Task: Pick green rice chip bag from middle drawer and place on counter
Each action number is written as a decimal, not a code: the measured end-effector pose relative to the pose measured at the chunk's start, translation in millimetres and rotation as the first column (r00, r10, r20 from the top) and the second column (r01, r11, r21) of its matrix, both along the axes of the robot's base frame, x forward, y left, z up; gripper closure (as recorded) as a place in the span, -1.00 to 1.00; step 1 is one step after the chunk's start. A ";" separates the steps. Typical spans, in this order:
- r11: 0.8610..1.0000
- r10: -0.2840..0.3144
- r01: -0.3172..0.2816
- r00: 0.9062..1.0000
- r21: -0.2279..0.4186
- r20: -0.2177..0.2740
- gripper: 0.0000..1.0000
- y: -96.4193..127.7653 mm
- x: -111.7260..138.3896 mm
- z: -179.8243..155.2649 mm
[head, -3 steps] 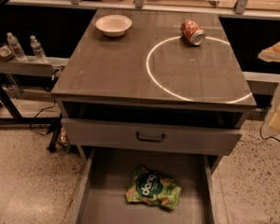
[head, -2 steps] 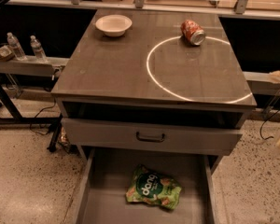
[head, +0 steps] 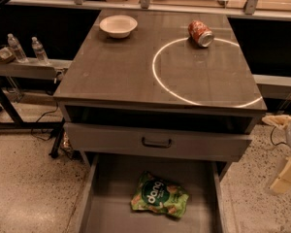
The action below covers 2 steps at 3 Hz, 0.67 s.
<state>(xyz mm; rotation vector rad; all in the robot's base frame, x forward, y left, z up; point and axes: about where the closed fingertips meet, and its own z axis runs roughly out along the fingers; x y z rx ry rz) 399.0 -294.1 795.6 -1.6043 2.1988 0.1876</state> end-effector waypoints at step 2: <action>0.994 -0.024 0.028 0.999 0.102 -0.036 -1.00 14.9 -20.4 -66.8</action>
Offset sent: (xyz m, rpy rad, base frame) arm -0.0457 0.0274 -0.1466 0.1942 0.0981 -0.0745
